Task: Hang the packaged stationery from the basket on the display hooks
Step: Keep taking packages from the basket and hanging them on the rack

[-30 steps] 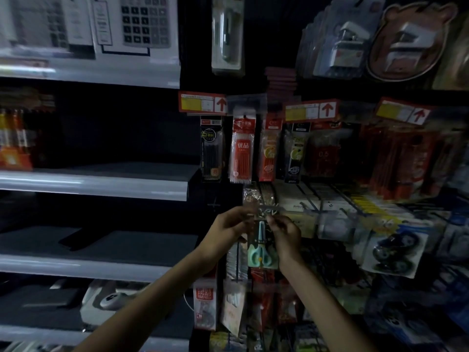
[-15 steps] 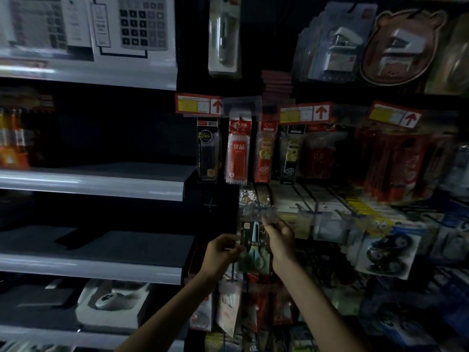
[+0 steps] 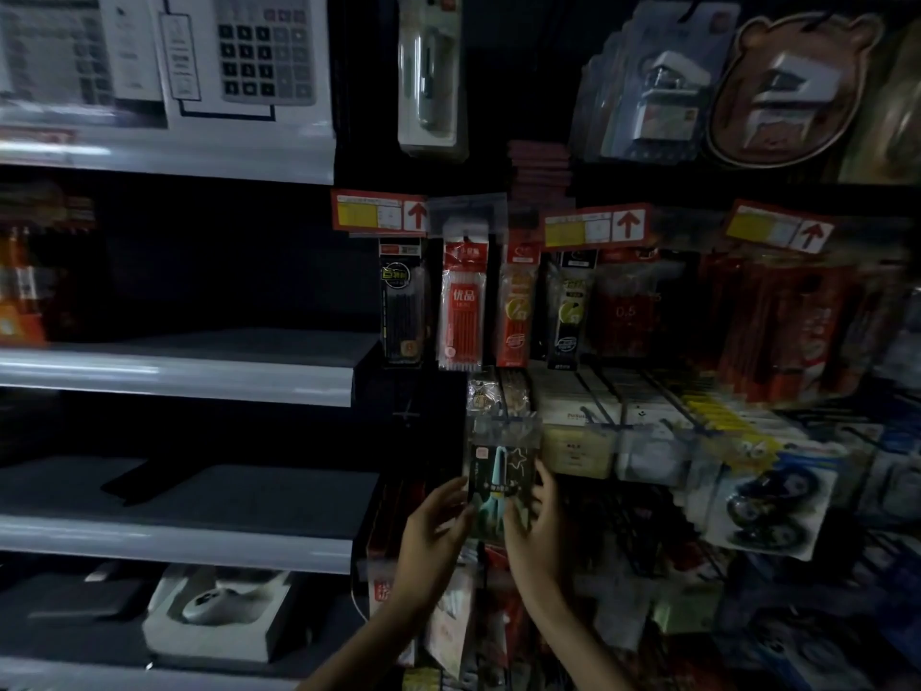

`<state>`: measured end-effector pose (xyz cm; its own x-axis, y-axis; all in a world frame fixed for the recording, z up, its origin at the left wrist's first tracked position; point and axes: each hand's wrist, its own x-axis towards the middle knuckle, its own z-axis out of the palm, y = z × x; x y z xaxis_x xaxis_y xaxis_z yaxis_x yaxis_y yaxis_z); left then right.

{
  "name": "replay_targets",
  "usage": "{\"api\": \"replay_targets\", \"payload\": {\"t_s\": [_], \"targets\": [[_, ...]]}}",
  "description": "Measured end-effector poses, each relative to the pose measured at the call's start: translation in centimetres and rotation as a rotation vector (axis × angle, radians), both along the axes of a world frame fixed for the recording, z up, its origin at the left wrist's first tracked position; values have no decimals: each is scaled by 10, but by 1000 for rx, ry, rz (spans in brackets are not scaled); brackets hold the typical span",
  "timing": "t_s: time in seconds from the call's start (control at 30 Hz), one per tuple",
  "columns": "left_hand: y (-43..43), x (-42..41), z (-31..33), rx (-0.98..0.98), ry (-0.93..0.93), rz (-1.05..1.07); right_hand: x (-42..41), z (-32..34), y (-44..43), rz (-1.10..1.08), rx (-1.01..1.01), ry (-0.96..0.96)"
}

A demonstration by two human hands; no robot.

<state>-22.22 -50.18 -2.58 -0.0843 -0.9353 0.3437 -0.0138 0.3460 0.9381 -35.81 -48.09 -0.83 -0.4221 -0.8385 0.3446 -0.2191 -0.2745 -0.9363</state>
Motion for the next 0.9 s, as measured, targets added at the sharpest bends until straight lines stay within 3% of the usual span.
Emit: {"api": "replay_targets", "payload": {"t_s": [0.3, 0.67, 0.9], "targets": [[-18, -9, 4, -7, 44, 7, -8, 12, -22, 63, 124, 82], [-36, -21, 15, 12, 58, 120, -8, 22, -46, -106, 193, 254], [-47, -25, 8, 27, 35, 239, -9, 3, -51, -131, 213, 182]]}}
